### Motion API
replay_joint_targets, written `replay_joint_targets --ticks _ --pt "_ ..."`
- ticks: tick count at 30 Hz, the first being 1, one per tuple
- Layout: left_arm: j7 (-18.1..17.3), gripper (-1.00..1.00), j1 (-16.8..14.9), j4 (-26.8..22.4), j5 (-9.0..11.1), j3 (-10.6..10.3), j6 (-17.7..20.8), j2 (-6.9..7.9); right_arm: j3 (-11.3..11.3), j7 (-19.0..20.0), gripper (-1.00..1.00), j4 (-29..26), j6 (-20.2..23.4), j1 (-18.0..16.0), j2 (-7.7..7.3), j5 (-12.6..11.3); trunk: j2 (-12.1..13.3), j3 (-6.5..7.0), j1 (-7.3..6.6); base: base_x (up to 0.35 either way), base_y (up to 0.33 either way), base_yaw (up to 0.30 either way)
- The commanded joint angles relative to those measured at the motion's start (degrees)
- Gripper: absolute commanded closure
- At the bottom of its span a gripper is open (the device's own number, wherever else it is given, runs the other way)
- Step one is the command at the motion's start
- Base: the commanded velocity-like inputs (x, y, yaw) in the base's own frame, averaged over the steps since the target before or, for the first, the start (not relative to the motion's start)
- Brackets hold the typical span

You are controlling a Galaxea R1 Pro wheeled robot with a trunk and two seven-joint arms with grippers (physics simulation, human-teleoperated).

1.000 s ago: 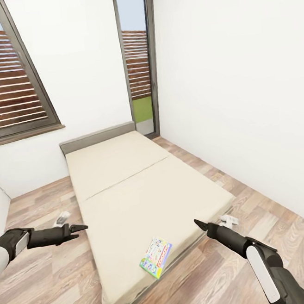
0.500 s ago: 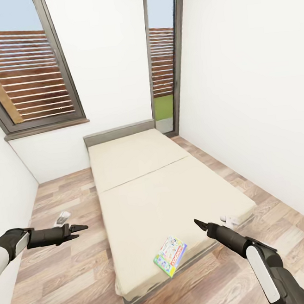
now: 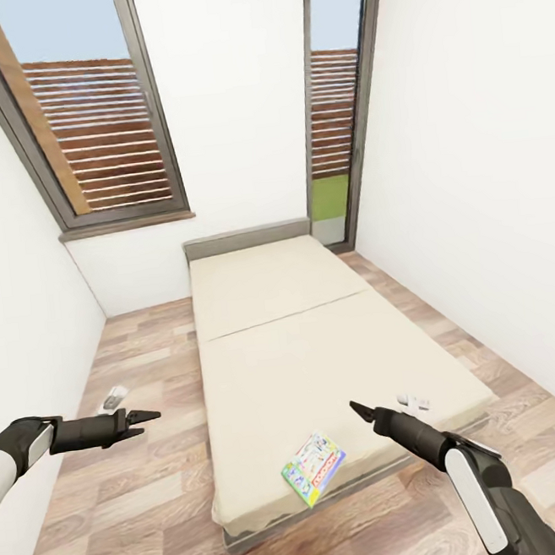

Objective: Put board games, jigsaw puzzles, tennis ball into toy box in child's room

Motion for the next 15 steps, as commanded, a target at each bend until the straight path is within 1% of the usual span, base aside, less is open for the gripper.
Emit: replay_joint_targets --ticks 1,4,6,10,15 --pt "-0.19 -1.0 -0.08 0.02 -0.56 0.48 0.46 0.0 -0.01 0.12 -1.0 -0.04 0.35 -0.04 0.0 -0.24 -0.12 -0.05 0.04 -0.002 -0.295 0.221" --pt "-0.22 -1.0 -0.08 0.02 -0.56 0.48 0.46 0.0 0.17 0.12 -1.0 -0.06 0.29 -0.04 0.0 -0.23 -0.12 0.16 0.04 -0.001 -0.274 0.21" --pt "-0.25 -1.0 -0.08 0.02 -0.52 0.48 0.46 0.0 0.25 0.12 -1.0 -0.06 0.26 -0.04 0.0 -0.23 -0.12 0.31 0.04 0.0 -0.14 0.199" --pt "-0.29 -1.0 -0.08 0.02 -0.54 0.48 0.46 0.0 0.28 0.12 -1.0 -0.06 0.25 -0.04 0.0 -0.23 -0.12 0.63 0.04 0.0 -0.064 0.18" --pt "-0.32 -1.0 -0.08 0.02 -0.53 0.48 0.46 0.0 0.29 0.14 -1.0 -0.03 -0.43 -0.04 0.0 -0.23 -0.12 1.05 0.04 0.0 -0.019 0.144"
